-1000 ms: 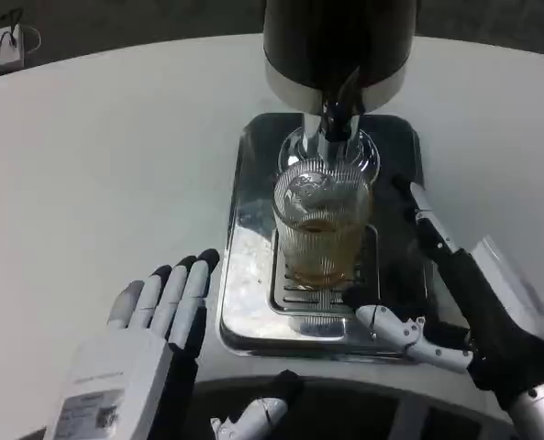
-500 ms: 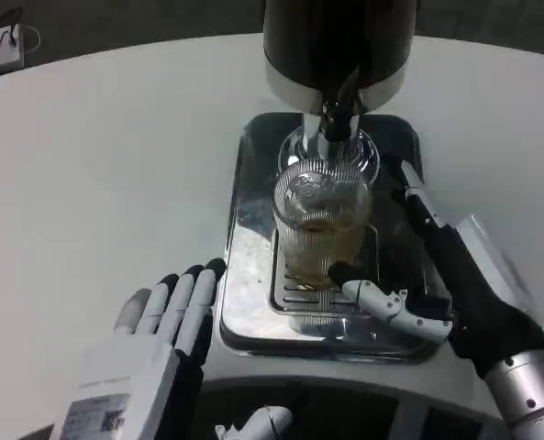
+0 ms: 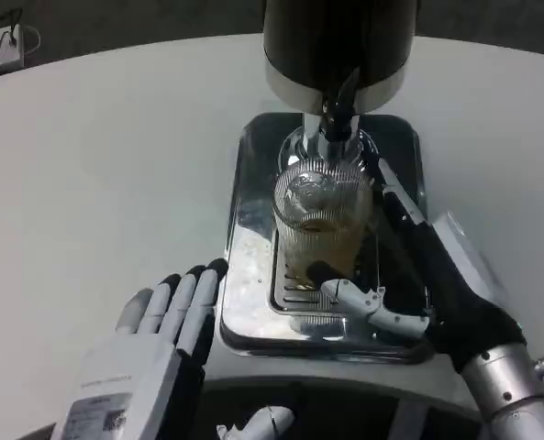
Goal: Grasp the cup under the faucet to collect the drink, then remove the cup.
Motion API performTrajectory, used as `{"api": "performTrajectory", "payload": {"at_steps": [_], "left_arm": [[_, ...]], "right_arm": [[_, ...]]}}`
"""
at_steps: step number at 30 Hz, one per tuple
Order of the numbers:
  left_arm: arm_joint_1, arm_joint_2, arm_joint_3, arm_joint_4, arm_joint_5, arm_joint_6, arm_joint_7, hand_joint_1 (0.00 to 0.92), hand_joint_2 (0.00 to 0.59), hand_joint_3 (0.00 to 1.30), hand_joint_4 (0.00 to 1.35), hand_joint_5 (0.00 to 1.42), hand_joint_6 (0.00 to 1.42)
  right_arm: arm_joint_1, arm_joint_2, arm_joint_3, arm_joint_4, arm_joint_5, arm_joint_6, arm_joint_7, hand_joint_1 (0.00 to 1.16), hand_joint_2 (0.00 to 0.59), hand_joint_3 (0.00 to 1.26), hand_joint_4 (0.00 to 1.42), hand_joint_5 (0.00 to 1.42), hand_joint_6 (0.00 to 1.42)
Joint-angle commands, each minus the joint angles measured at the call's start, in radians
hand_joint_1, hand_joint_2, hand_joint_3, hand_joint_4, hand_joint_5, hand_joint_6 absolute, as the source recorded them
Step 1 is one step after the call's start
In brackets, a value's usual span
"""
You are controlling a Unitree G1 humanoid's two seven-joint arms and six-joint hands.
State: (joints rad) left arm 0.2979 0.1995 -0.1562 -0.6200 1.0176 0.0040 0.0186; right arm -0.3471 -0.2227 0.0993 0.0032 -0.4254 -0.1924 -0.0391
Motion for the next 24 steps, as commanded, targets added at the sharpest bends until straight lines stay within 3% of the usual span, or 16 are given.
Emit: {"api": "performTrajectory", "payload": {"at_steps": [1, 24], "left_arm": [[-0.003, 0.002, 0.006, -0.016, 0.007, 0.013, -0.02, 0.0, 0.193, 0.0, 0.0, 0.0, 0.0], [-0.012, -0.005, 0.014, -0.031, 0.006, 0.047, -0.048, 0.0, 0.193, 0.0, 0.0, 0.0, 0.0]], "right_arm": [[-0.036, 0.01, 0.006, 0.043, 0.013, -0.023, -0.015, 0.59, 0.238, 0.0, 0.02, 0.11, 0.25], [-0.111, 0.02, 0.034, 0.151, 0.011, -0.055, -0.041, 0.56, 0.238, 0.0, 0.03, 0.09, 0.2]]}}
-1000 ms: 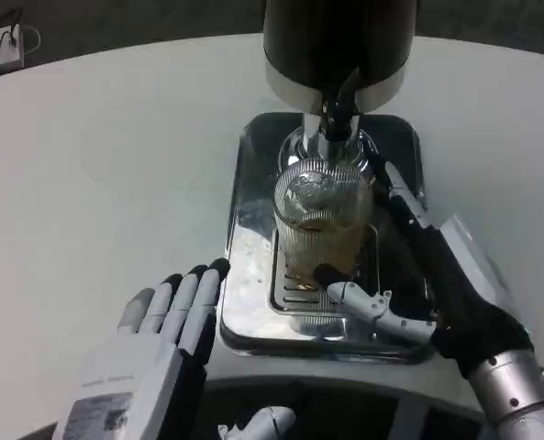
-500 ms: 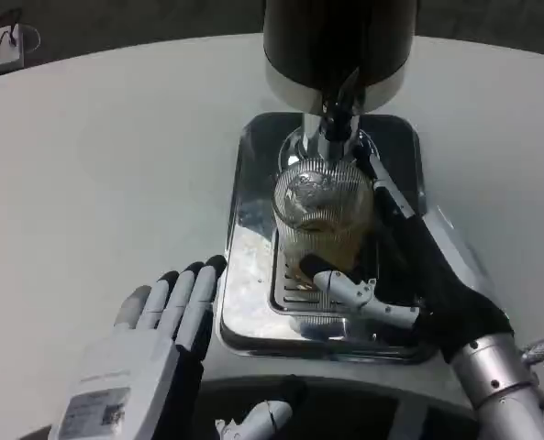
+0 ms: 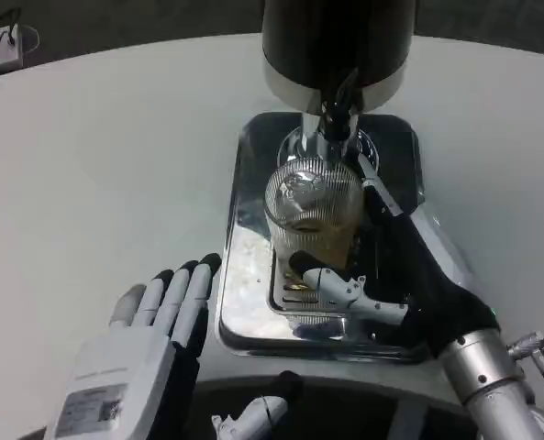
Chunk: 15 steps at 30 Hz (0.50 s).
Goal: Grasp the cup under the faucet to collect the drink, then remove the cup.
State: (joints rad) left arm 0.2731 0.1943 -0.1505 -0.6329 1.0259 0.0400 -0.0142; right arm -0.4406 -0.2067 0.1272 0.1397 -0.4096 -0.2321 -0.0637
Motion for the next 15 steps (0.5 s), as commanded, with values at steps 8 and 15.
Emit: {"api": "performTrajectory", "payload": {"at_steps": [8, 15], "left_arm": [[0.026, -0.004, 0.016, -0.029, -0.006, 0.013, -0.019, 0.0, 0.194, 0.0, 0.0, 0.0, 0.0], [0.042, -0.008, 0.025, -0.04, -0.01, 0.016, -0.025, 0.0, 0.198, 0.0, 0.0, 0.0, 0.0]], "right_arm": [[-0.047, 0.015, 0.017, 0.054, -0.01, -0.002, -0.029, 0.61, 0.221, 0.0, 0.03, 0.08, 0.2], [-0.059, 0.031, 0.013, 0.07, 0.008, -0.016, -0.049, 0.63, 0.213, 0.0, 0.03, 0.09, 0.19]]}}
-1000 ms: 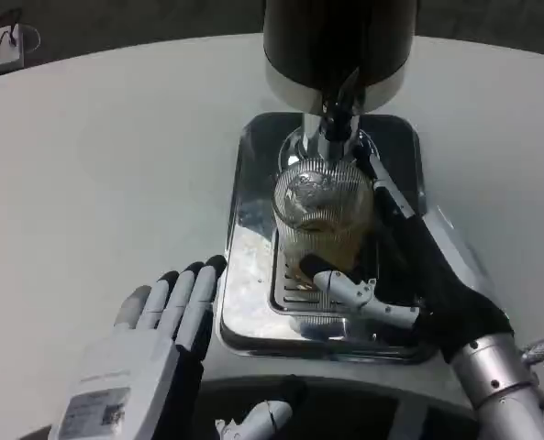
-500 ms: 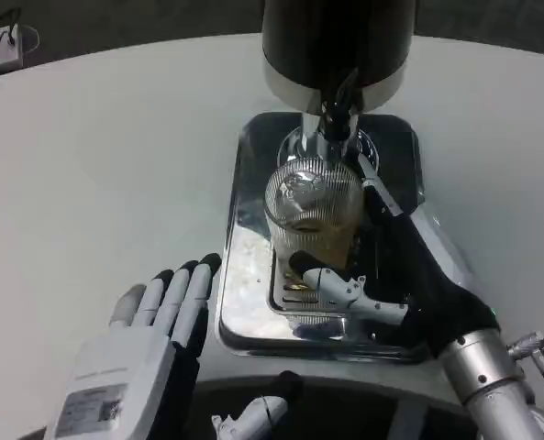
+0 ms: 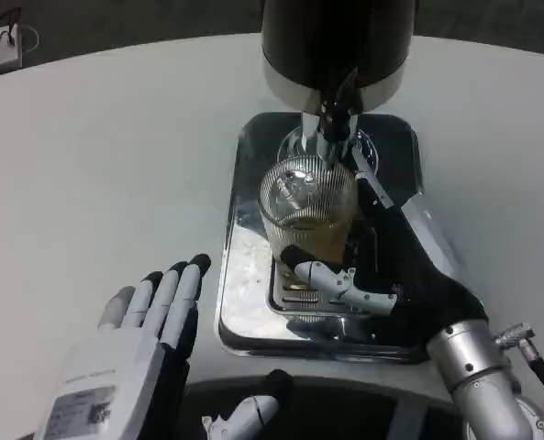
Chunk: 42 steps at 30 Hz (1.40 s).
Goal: Grasp the cup under the faucet to collect the drink, then remove the cup.
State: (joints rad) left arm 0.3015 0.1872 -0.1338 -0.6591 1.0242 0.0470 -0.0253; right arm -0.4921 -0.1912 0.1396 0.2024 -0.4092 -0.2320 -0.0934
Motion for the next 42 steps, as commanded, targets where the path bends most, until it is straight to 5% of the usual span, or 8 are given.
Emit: {"api": "performTrajectory", "payload": {"at_steps": [1, 31, 42], "left_arm": [[0.014, 0.0, 0.008, -0.014, -0.009, 0.009, -0.015, 0.0, 0.199, 0.0, 0.0, 0.0, 0.0], [0.014, -0.009, 0.028, -0.03, -0.033, 0.03, -0.033, 0.0, 0.203, 0.0, 0.0, 0.0, 0.0], [0.021, -0.013, 0.043, -0.045, -0.039, 0.04, -0.04, 0.0, 0.204, 0.0, 0.0, 0.0, 0.0]], "right_arm": [[-0.007, 0.017, -0.001, 0.004, 0.01, -0.021, -0.023, 0.63, 0.213, 0.0, 0.03, 0.09, 0.18], [-0.038, 0.045, 0.025, 0.07, 0.011, -0.033, -0.032, 0.73, 0.191, 0.03, 0.11, 0.17, 0.25], [-0.069, 0.082, 0.023, 0.099, 0.055, -0.004, -0.028, 0.76, 0.182, 0.16, 0.26, 0.27, 0.33]]}}
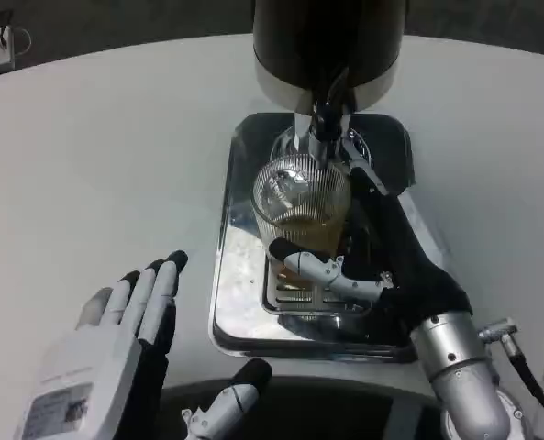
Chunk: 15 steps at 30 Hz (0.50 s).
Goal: Grasp the cup under the faucet to collect the drink, then remove the cup.
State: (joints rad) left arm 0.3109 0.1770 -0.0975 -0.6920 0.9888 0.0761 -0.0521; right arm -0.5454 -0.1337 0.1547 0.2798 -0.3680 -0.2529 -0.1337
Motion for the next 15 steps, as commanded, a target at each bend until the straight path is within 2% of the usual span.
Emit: {"api": "performTrajectory", "payload": {"at_steps": [1, 11, 13, 15], "left_arm": [[0.01, -0.003, 0.008, -0.013, -0.005, 0.012, -0.014, 0.0, 0.204, 0.0, 0.0, 0.0, 0.0], [0.017, -0.017, 0.021, -0.032, -0.012, 0.03, -0.023, 0.0, 0.204, 0.0, 0.0, 0.0, 0.0], [0.019, -0.018, 0.023, -0.036, -0.01, 0.031, -0.025, 0.0, 0.204, 0.0, 0.0, 0.0, 0.0], [0.022, -0.02, 0.024, -0.043, -0.007, 0.032, -0.028, 0.0, 0.204, 0.0, 0.0, 0.0, 0.0]], "right_arm": [[-0.017, 0.028, 0.007, 0.023, 0.018, 0.02, 0.013, 0.77, 0.182, 0.17, 0.28, 0.28, 0.34], [-0.018, 0.058, 0.011, 0.027, 0.051, 0.042, 0.02, 0.82, 0.178, 0.28, 0.38, 0.4, 0.52], [-0.017, 0.065, 0.01, 0.025, 0.053, 0.048, 0.015, 0.85, 0.181, 0.31, 0.44, 0.46, 0.65], [-0.016, 0.072, 0.006, 0.021, 0.051, 0.055, 0.005, 0.88, 0.197, 0.37, 0.52, 0.57, 0.85]]}}
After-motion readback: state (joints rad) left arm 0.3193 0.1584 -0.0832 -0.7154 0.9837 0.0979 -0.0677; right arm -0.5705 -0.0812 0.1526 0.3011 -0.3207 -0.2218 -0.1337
